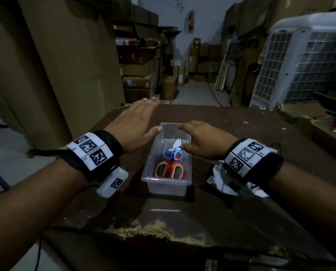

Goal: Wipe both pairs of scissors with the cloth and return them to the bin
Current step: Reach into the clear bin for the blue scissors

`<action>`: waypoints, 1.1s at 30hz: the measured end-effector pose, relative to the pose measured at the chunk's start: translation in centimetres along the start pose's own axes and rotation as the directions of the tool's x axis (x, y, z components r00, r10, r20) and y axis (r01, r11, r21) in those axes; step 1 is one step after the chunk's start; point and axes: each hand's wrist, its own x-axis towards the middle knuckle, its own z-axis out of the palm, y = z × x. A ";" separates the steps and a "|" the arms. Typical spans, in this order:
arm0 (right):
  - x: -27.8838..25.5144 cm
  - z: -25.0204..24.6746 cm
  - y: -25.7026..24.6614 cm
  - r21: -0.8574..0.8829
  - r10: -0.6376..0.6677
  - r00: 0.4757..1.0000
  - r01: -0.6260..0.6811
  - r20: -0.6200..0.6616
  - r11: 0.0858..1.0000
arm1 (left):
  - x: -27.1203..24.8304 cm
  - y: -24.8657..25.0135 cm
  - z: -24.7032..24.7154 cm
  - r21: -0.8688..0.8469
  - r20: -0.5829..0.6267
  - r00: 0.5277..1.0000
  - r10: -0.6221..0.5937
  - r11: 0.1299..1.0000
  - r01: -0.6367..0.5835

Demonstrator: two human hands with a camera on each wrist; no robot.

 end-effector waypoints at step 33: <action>5.1 3.4 -3.4 -0.440 0.088 0.970 0.020 0.225 0.898 | -4.2 1.3 3.9 -0.173 0.163 0.980 -0.112 0.975 0.140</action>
